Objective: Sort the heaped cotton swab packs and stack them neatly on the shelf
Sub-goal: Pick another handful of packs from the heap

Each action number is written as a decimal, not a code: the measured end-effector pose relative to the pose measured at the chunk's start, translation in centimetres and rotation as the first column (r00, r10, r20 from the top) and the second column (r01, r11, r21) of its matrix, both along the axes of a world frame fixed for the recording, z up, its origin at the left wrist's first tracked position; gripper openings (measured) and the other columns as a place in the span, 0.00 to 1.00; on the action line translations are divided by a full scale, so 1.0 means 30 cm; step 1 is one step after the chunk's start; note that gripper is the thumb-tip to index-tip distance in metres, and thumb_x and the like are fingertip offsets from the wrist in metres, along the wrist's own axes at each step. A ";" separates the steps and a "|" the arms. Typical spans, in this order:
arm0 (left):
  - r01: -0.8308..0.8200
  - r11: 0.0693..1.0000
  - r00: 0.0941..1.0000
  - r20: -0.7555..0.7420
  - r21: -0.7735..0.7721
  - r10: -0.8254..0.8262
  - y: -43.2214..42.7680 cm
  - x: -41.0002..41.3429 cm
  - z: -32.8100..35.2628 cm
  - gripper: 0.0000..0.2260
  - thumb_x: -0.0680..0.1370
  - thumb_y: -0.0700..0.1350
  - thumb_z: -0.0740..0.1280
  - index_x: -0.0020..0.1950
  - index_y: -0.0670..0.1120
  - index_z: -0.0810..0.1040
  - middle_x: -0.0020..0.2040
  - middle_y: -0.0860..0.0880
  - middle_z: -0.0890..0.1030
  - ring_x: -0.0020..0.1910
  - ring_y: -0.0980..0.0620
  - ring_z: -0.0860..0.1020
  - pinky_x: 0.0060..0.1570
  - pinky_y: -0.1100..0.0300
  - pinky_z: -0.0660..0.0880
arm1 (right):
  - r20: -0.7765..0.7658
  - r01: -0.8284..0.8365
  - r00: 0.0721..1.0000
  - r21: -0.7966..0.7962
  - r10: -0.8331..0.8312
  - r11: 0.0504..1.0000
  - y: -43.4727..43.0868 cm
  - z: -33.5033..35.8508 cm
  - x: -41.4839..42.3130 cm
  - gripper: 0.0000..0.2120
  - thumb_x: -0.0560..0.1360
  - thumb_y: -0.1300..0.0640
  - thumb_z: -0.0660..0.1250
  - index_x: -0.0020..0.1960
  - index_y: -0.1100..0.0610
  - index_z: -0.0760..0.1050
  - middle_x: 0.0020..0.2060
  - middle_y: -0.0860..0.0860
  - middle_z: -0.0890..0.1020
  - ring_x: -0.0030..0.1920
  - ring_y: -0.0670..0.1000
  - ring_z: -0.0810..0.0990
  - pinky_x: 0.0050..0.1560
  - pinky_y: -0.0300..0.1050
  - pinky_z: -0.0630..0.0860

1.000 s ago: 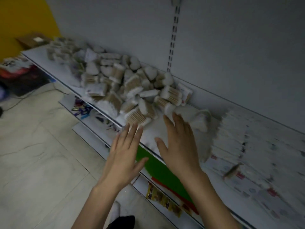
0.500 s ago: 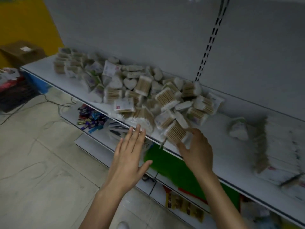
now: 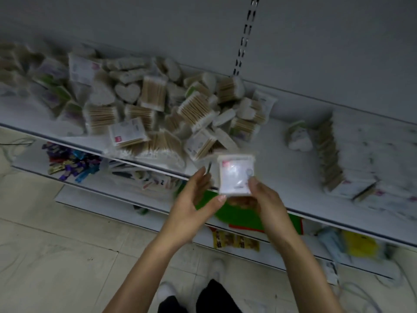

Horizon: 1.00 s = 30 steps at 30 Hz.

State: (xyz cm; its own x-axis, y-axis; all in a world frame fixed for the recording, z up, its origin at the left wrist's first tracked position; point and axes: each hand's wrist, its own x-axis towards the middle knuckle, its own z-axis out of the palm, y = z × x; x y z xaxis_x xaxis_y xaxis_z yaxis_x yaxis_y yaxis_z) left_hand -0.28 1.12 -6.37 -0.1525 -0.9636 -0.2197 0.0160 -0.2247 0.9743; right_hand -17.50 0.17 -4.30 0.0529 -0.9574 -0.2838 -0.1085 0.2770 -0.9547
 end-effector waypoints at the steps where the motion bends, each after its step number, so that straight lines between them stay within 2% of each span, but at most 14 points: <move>1: -0.005 0.997 0.981 -0.193 0.082 0.021 -0.015 -0.015 0.009 0.34 0.62 0.57 0.79 0.66 0.52 0.73 0.61 0.52 0.80 0.58 0.56 0.79 0.52 0.63 0.77 | 0.041 -0.096 0.995 0.032 0.094 0.995 0.018 0.021 0.001 0.15 0.78 0.47 0.57 0.50 0.54 0.79 0.41 0.49 0.85 0.42 0.45 0.83 0.44 0.35 0.77; 2: 0.000 0.989 0.940 -0.337 0.150 0.051 -0.025 -0.026 0.014 0.32 0.59 0.57 0.80 0.59 0.49 0.79 0.54 0.49 0.83 0.51 0.53 0.82 0.45 0.61 0.79 | 0.038 -0.193 0.981 0.043 0.191 0.980 0.032 0.036 0.007 0.17 0.77 0.46 0.58 0.50 0.57 0.79 0.40 0.50 0.85 0.40 0.47 0.83 0.43 0.36 0.77; 4: -0.020 0.976 0.881 -0.458 0.216 0.120 -0.039 -0.042 0.023 0.24 0.62 0.54 0.80 0.53 0.44 0.83 0.49 0.43 0.84 0.46 0.46 0.83 0.38 0.57 0.80 | -0.051 -0.324 0.944 0.027 0.325 0.946 0.034 0.048 0.020 0.18 0.77 0.44 0.58 0.48 0.56 0.81 0.40 0.49 0.85 0.40 0.45 0.83 0.43 0.36 0.78; 6: -0.153 0.946 0.846 -0.456 0.287 0.275 -0.051 -0.037 0.014 0.24 0.66 0.48 0.77 0.58 0.39 0.79 0.52 0.39 0.83 0.50 0.41 0.81 0.43 0.52 0.82 | -0.153 -0.291 0.946 -0.016 0.285 0.957 -0.003 0.040 0.017 0.18 0.76 0.42 0.55 0.45 0.49 0.81 0.40 0.45 0.85 0.42 0.43 0.82 0.46 0.38 0.78; 9: -0.296 0.901 0.772 -0.475 0.318 0.421 -0.057 0.005 -0.004 0.39 0.56 0.52 0.83 0.62 0.39 0.76 0.55 0.40 0.83 0.53 0.44 0.82 0.45 0.56 0.81 | -0.374 -0.083 0.928 -0.182 0.009 0.980 -0.118 0.006 -0.025 0.11 0.78 0.44 0.60 0.46 0.49 0.78 0.41 0.43 0.82 0.44 0.41 0.79 0.45 0.39 0.73; 10: -0.349 0.881 0.750 -0.469 0.318 0.467 -0.050 0.022 -0.008 0.43 0.53 0.53 0.84 0.63 0.39 0.75 0.57 0.40 0.82 0.53 0.45 0.82 0.45 0.57 0.80 | -0.490 -0.101 0.871 -0.242 -0.032 0.965 -0.160 -0.003 -0.040 0.09 0.77 0.45 0.63 0.51 0.50 0.77 0.45 0.43 0.81 0.46 0.42 0.78 0.45 0.39 0.71; 13: -0.463 0.820 0.690 -0.444 0.337 0.572 -0.015 0.057 -0.015 0.45 0.55 0.51 0.84 0.67 0.38 0.72 0.61 0.39 0.80 0.55 0.45 0.81 0.47 0.55 0.81 | -0.693 -0.259 0.720 -0.324 -0.042 0.910 -0.279 -0.028 -0.064 0.21 0.76 0.47 0.67 0.66 0.51 0.70 0.58 0.50 0.76 0.57 0.49 0.74 0.49 0.41 0.69; 15: -0.491 0.799 0.671 -0.434 0.348 0.602 0.012 0.074 -0.022 0.35 0.64 0.48 0.78 0.68 0.39 0.72 0.62 0.38 0.78 0.57 0.43 0.80 0.51 0.52 0.81 | -0.726 -0.345 0.688 -0.329 -0.002 0.879 -0.338 -0.033 -0.047 0.25 0.74 0.47 0.69 0.68 0.51 0.68 0.62 0.51 0.74 0.61 0.52 0.71 0.51 0.44 0.70; 17: -0.492 0.804 0.690 -0.413 0.334 0.594 0.032 0.079 -0.025 0.37 0.62 0.51 0.80 0.67 0.40 0.73 0.62 0.38 0.79 0.59 0.41 0.78 0.54 0.48 0.79 | -0.769 -0.434 0.637 -0.297 0.057 0.850 -0.370 -0.046 -0.030 0.26 0.73 0.49 0.70 0.68 0.51 0.67 0.63 0.51 0.73 0.62 0.53 0.71 0.51 0.46 0.71; 20: -0.502 0.810 0.707 -0.395 0.303 0.586 0.044 0.064 -0.019 0.43 0.52 0.56 0.84 0.63 0.42 0.77 0.60 0.40 0.80 0.58 0.42 0.79 0.55 0.48 0.79 | -0.699 -0.406 0.713 -0.362 0.044 0.839 -0.364 -0.058 -0.035 0.19 0.77 0.52 0.65 0.68 0.50 0.70 0.60 0.50 0.78 0.58 0.52 0.76 0.50 0.43 0.72; 24: -0.448 0.844 0.727 -0.429 0.296 0.537 0.010 0.010 0.001 0.42 0.51 0.57 0.84 0.61 0.42 0.77 0.57 0.40 0.81 0.54 0.43 0.81 0.50 0.50 0.81 | -0.422 -0.128 0.904 -0.420 -0.068 0.899 -0.316 -0.033 -0.085 0.17 0.79 0.54 0.63 0.68 0.51 0.69 0.49 0.43 0.80 0.47 0.40 0.79 0.47 0.34 0.74; 26: -0.398 0.869 0.757 -0.430 0.293 0.492 -0.022 -0.027 0.012 0.40 0.50 0.57 0.83 0.58 0.41 0.79 0.55 0.39 0.82 0.52 0.43 0.82 0.50 0.48 0.80 | -0.310 -0.056 0.948 -0.385 -0.072 0.921 -0.292 -0.021 -0.119 0.11 0.79 0.55 0.63 0.61 0.50 0.70 0.44 0.40 0.79 0.42 0.35 0.79 0.40 0.28 0.74; 28: -0.359 0.894 0.793 -0.418 0.268 0.444 -0.053 -0.067 0.032 0.39 0.51 0.56 0.83 0.57 0.41 0.80 0.54 0.40 0.83 0.51 0.44 0.82 0.51 0.47 0.79 | -0.181 -0.024 0.983 -0.338 -0.040 0.941 -0.272 0.000 -0.149 0.05 0.79 0.57 0.62 0.52 0.48 0.72 0.39 0.41 0.81 0.40 0.37 0.80 0.39 0.30 0.76; 30: -0.326 0.921 0.831 -0.399 0.215 0.387 -0.075 -0.101 0.046 0.31 0.56 0.51 0.82 0.55 0.41 0.80 0.52 0.41 0.84 0.49 0.45 0.83 0.50 0.49 0.79 | -0.142 -0.041 0.990 -0.335 -0.008 0.941 -0.253 0.028 -0.163 0.09 0.79 0.59 0.62 0.48 0.45 0.73 0.36 0.43 0.82 0.37 0.39 0.79 0.38 0.33 0.76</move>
State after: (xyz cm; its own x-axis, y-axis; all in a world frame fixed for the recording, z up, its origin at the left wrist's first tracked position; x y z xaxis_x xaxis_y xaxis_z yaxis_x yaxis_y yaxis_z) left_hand -3.30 -1.14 -5.00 0.0884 -0.9357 -0.3416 0.5259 -0.2474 0.8138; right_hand -22.40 -7.42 -3.47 0.0527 -0.9974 0.0485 -0.2487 -0.0601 -0.9667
